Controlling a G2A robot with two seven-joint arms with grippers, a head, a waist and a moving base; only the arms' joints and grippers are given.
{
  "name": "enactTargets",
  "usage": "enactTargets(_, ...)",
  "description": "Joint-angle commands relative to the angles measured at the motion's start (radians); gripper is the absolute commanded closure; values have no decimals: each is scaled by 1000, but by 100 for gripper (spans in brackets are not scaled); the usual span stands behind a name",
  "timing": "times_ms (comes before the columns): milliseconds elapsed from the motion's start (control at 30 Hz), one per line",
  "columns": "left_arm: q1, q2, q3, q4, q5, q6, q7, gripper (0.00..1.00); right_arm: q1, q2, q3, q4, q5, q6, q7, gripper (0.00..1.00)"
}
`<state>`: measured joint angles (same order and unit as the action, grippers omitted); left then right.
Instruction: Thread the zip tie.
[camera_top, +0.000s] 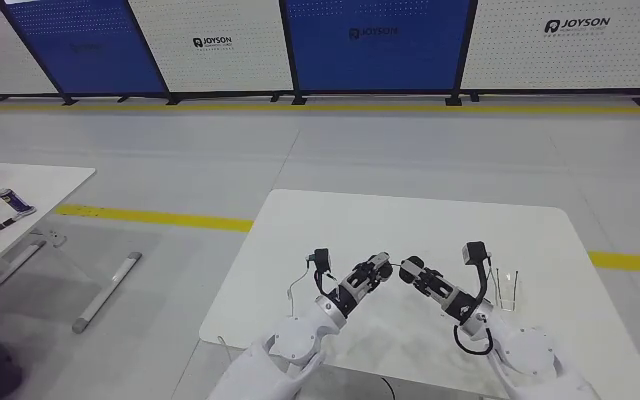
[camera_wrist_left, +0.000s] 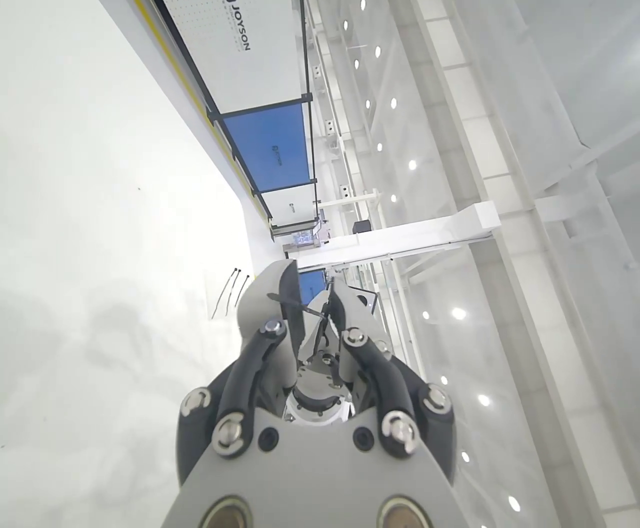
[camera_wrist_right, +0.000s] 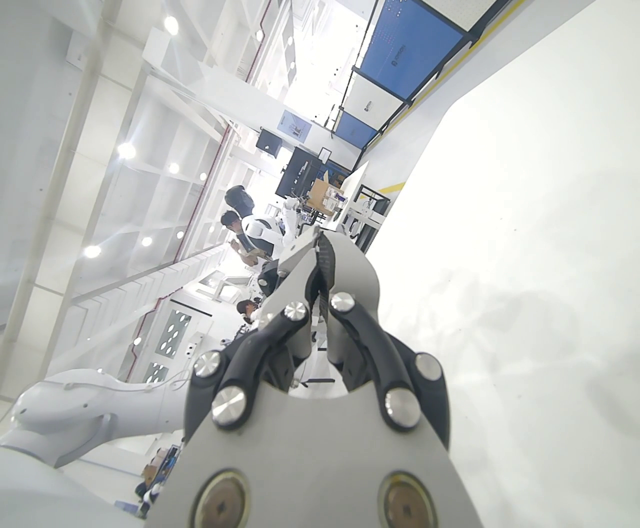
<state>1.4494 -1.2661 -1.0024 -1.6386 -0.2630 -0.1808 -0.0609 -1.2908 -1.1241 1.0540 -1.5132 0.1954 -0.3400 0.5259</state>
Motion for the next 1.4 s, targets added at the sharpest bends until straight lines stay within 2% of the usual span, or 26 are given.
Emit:
enactTargets(0,2,0,0,-2,6,1,-5,64,0,0,0,0,0,0,0,100)
enactTargets(33,2,0,0,-3,8,1,-8,65,0,0,0,0,0,0,0,100)
enactTargets(167,5,0,0,-4,20,1,-10,79,0,0,0,0,0,0,0,100)
enactTargets(233,6,0,0,-3,23,0,-9,71,0,0,0,0,0,0,0,100)
enactTargets(333,8,0,3,-1,35,-5,-7,75,0,0,0,0,0,0,0,100)
enactTargets(367,9,0,4,-1,39,-7,-8,78,0,0,0,0,0,0,0,100)
enactTargets(400,10,0,4,0,43,-10,-8,87,0,0,0,0,0,0,0,100)
enactTargets(433,12,0,4,0,44,-11,-9,92,0,0,0,0,0,0,0,100)
enactTargets(533,14,0,2,0,48,-13,-10,100,0,0,0,0,0,0,0,100)
enactTargets(833,17,0,-2,-1,58,-18,-12,100,0,0,0,0,0,0,0,100)
enactTargets(1033,19,-2,5,1,101,-28,8,100,-4,-1,-1,-4,-3,5,-7,100)
enactTargets(1067,20,-2,5,1,103,-28,9,100,-6,-1,-1,-10,-6,12,-6,94)
enactTargets(1100,20,-2,6,1,104,-28,9,100,-7,-1,0,-12,-7,16,-3,53)
enactTargets(1133,20,-2,6,1,105,-28,8,100,-9,-1,1,-14,-8,19,-2,0)
enactTargets(1367,26,-1,2,-7,110,-18,2,100,-16,0,19,-22,-8,41,23,0)
